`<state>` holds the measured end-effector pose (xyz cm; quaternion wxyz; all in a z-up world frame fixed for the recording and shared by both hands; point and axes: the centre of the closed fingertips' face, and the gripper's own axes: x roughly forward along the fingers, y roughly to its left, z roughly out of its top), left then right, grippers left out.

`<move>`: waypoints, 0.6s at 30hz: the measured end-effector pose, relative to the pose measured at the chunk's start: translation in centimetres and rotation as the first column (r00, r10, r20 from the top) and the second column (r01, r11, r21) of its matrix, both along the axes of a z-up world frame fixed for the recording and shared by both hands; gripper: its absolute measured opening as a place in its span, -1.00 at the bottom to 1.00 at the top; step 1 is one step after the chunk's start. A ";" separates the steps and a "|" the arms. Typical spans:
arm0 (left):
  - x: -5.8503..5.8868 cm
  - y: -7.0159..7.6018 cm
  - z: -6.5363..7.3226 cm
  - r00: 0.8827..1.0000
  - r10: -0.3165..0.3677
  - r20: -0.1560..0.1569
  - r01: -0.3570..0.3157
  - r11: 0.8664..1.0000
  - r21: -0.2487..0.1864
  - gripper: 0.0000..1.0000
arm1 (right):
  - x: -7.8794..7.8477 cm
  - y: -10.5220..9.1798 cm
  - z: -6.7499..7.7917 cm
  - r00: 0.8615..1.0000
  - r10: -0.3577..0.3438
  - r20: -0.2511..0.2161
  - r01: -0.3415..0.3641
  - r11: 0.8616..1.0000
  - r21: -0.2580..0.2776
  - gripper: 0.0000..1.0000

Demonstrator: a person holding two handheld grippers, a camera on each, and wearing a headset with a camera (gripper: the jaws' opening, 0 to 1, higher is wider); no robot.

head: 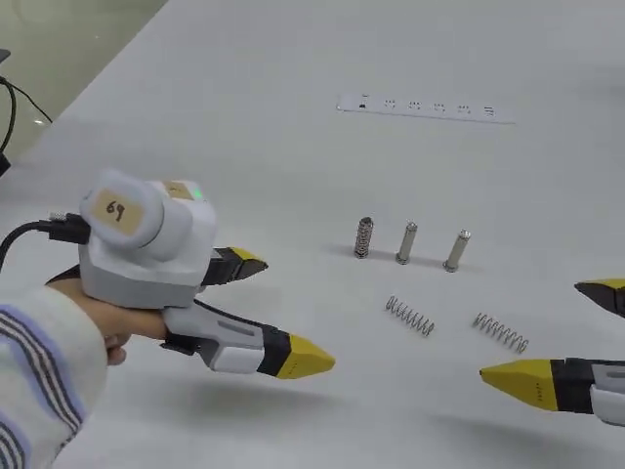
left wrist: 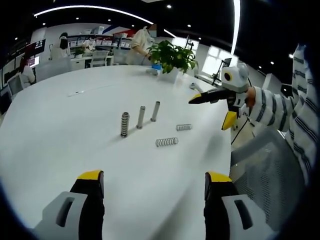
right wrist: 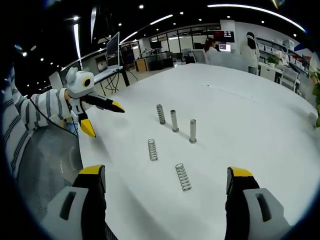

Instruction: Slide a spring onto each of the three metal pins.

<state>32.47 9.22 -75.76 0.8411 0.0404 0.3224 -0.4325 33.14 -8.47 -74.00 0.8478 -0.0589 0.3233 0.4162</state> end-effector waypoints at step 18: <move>0.7 -3.6 -1.0 0.991 -0.128 -0.029 0.126 0.991 -0.043 0.45 | -0.2 0.4 -0.2 1.000 0.019 -0.008 -0.019 1.000 -0.009 0.99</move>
